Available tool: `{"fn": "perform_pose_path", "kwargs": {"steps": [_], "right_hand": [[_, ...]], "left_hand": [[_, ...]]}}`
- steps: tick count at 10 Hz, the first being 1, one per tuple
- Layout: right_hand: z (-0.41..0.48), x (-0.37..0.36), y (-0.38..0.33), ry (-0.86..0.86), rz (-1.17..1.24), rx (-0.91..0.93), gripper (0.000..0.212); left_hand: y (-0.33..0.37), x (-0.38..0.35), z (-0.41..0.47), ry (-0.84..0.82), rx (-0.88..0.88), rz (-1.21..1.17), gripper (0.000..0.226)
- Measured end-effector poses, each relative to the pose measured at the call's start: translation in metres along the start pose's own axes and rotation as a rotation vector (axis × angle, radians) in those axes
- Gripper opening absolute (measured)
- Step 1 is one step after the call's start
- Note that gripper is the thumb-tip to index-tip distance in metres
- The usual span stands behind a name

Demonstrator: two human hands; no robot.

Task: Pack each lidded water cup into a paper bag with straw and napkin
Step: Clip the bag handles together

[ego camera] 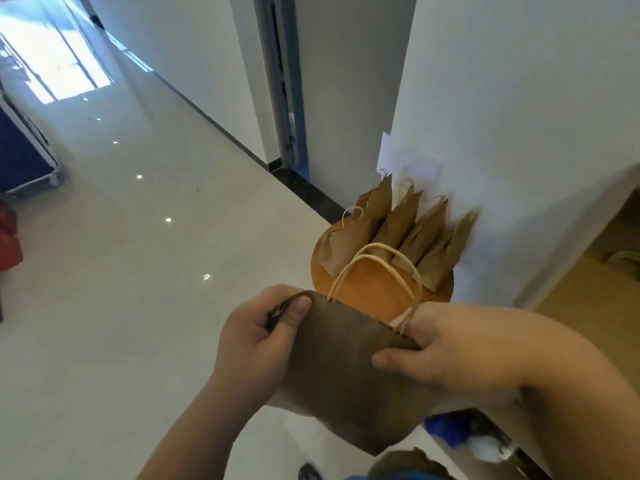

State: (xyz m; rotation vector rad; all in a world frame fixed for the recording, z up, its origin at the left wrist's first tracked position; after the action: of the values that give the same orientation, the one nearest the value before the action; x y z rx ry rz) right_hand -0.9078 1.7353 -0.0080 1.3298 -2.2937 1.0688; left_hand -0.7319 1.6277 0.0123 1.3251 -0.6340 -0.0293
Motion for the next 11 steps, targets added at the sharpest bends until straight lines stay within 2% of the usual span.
{"fn": "perform_pose_path", "kwargs": {"steps": [1,2,3,4,5,6,7,8,9,11], "right_hand": [[0.028,0.009,0.013,0.018,0.025,-0.075,0.047],[0.072,0.029,0.056,0.089,0.081,-0.224,0.043],[0.136,0.048,0.118,0.191,0.163,-0.437,0.026],[0.183,0.058,0.155,0.271,0.285,-0.549,0.023],[0.268,0.060,0.216,0.331,0.626,-0.668,0.034],[0.333,0.075,0.231,0.177,0.339,-0.584,0.028],[0.370,0.083,0.269,0.233,0.740,-0.665,0.015],[0.405,0.076,0.285,0.231,1.136,-0.763,0.016],[0.424,0.072,0.282,0.215,1.127,-0.769,0.013],[0.455,0.070,0.271,0.227,1.112,-0.772,0.022]], "left_hand": [[-0.033,-0.012,0.026,-0.040,0.077,0.006,0.015],[-0.056,-0.028,0.059,-0.091,0.163,0.036,0.045],[-0.069,-0.028,0.102,-0.082,0.207,0.055,0.038],[-0.078,-0.028,0.142,-0.069,0.238,0.066,0.033],[-0.080,-0.038,0.197,-0.055,0.259,0.083,0.029],[-0.077,-0.049,0.241,-0.064,0.278,0.081,0.029],[-0.078,-0.067,0.288,-0.114,0.307,0.097,0.029],[-0.078,-0.078,0.331,-0.155,0.297,0.107,0.031],[-0.087,-0.079,0.354,-0.160,0.310,0.125,0.032],[-0.099,-0.093,0.395,-0.249,0.295,0.160,0.032]]}}
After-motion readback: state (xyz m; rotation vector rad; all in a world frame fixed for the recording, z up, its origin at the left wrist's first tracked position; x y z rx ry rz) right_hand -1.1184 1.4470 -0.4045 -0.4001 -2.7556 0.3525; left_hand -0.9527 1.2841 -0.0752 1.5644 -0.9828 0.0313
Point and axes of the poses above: each hand's wrist, its own z-axis towards the middle knuckle, its own x-axis out of the back of the hand, y = z × x, the point moved 10 cm from there along z, towards the middle knuckle, and after that the axes turned 4 degrees about -z, right-handed, at the moved point
